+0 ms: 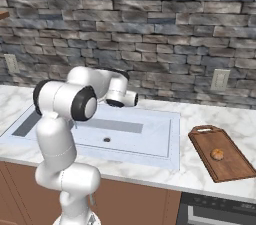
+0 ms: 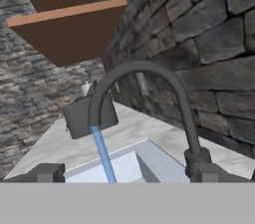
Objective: Pick the tangerine from the sink and place it on the cutting board to airdry. Then turn off the sink faucet.
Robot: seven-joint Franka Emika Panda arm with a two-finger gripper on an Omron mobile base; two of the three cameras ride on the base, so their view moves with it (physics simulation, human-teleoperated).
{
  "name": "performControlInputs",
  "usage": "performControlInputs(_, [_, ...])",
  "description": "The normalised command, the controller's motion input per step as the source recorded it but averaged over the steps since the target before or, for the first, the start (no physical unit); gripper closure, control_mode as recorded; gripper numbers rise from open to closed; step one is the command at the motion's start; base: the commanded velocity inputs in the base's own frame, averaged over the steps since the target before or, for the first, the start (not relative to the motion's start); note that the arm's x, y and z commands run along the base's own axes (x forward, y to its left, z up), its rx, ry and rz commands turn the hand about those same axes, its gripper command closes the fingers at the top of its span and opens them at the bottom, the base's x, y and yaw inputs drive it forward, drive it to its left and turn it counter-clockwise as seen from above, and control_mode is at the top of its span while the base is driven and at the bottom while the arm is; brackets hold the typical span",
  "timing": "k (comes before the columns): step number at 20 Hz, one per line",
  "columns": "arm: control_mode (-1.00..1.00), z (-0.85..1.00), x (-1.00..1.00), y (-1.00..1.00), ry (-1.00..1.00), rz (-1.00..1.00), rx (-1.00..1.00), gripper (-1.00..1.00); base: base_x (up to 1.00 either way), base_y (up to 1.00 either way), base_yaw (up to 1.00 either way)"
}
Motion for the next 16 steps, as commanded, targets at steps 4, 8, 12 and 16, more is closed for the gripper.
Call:
performControlInputs(4, [-1.00,-0.17,0.12,0.00,0.01,0.00,0.01,-1.00,0.00,0.00,0.00])
performControlInputs(8, [-1.00,-0.16,0.13,0.00,0.00,0.00,0.00,-1.00,0.00,0.00,0.00])
performControlInputs(12, [-1.00,-0.11,0.14,0.02,0.00,0.00,0.00,-1.00,0.00,0.00,0.00])
performControlInputs(16, [-1.00,-0.12,0.13,0.09,0.00,0.00,0.00,-1.00,0.00,0.00,0.00])
